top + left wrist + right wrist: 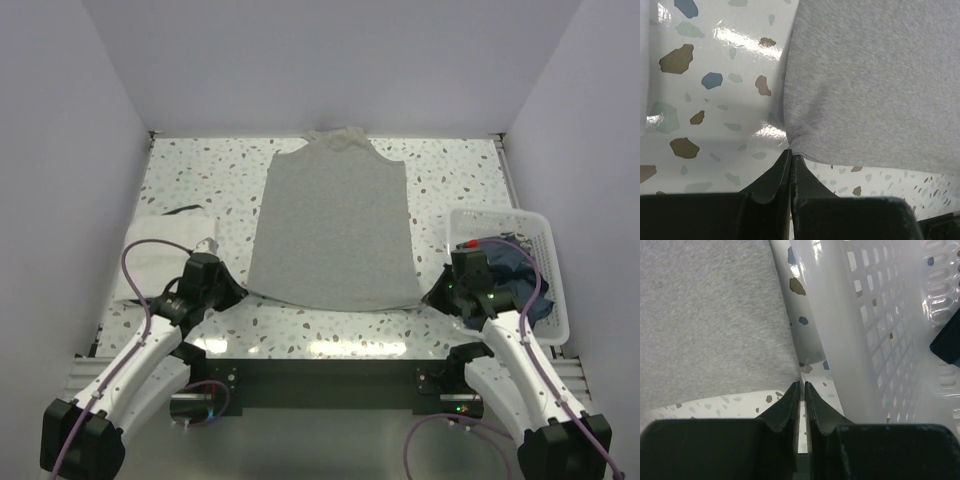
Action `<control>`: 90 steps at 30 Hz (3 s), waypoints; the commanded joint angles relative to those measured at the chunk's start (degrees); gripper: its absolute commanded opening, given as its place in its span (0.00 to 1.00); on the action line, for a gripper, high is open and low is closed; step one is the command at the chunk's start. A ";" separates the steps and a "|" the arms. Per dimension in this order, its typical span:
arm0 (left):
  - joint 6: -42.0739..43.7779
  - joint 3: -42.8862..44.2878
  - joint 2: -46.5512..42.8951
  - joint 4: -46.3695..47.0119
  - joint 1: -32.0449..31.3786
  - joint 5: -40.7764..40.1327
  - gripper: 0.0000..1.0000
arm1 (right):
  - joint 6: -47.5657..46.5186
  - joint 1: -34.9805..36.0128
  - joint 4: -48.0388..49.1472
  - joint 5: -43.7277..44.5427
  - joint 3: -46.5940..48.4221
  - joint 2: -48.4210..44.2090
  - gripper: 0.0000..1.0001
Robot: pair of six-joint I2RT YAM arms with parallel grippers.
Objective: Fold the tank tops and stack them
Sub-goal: Flatten the tank top out, then fold the tank top
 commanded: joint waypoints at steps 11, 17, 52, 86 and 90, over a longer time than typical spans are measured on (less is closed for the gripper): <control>-1.67 4.22 -2.58 -3.29 -0.24 2.98 0.53 | -1.53 -0.11 -1.17 -0.40 3.02 -0.47 0.35; 0.88 12.66 0.22 -1.47 -0.15 -0.71 0.56 | -1.03 7.23 6.56 -1.67 6.36 5.40 0.36; -12.92 -4.46 27.58 28.09 -8.50 -6.07 0.50 | 7.16 37.33 26.44 16.29 4.70 39.19 0.36; 8.70 48.61 39.88 9.54 13.02 2.63 0.59 | 4.79 68.18 13.78 22.79 54.67 66.65 0.36; 8.96 50.28 37.68 9.19 15.92 4.12 0.60 | 4.52 71.51 11.51 23.76 61.28 73.00 0.36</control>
